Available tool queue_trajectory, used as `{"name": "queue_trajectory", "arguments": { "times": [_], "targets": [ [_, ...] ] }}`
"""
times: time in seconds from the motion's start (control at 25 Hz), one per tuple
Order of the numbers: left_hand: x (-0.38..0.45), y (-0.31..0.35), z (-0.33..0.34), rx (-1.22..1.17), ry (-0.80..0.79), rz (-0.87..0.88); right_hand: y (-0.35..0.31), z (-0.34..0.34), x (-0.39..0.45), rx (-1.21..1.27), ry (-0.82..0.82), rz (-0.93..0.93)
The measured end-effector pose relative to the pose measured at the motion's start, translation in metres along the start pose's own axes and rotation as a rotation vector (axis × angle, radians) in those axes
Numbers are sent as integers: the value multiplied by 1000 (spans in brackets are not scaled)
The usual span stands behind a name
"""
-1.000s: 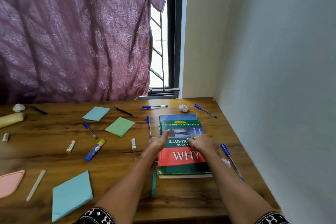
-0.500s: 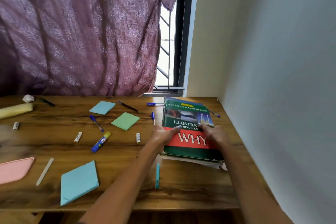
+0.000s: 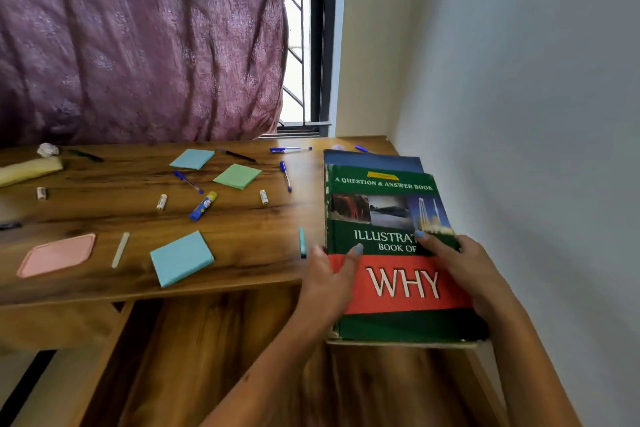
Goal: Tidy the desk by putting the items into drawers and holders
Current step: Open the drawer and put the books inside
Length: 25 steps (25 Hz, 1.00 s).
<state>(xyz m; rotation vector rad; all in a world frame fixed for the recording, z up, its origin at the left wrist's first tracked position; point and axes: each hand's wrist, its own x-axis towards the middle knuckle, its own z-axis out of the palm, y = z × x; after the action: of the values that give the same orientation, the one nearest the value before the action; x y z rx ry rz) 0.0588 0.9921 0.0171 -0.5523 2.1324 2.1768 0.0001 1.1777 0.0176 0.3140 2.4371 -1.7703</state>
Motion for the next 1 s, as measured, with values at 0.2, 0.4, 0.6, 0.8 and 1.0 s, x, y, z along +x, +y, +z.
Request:
{"name": "queue_trajectory", "arguments": {
  "times": [0.2, 0.4, 0.6, 0.8, 1.0],
  "targets": [
    [-77, -47, 3, 85, -114, -116, 48, -21, -79, -100, 3, 184],
    [-104, -73, 9, 81, -172, -234, 84, -26, -95, -135, -55, 310],
    [-71, -87, 16, 135, -154, -298, 89, -22, -57, -167, -146, 322],
    [-17, -109, 9, 306, -159, -422, 102, -5, -13, -384, -237, 227],
    [10, -133, 6, 284, -211, -515, 110, 11, 7, -593, -272, 176]
  ]
}}
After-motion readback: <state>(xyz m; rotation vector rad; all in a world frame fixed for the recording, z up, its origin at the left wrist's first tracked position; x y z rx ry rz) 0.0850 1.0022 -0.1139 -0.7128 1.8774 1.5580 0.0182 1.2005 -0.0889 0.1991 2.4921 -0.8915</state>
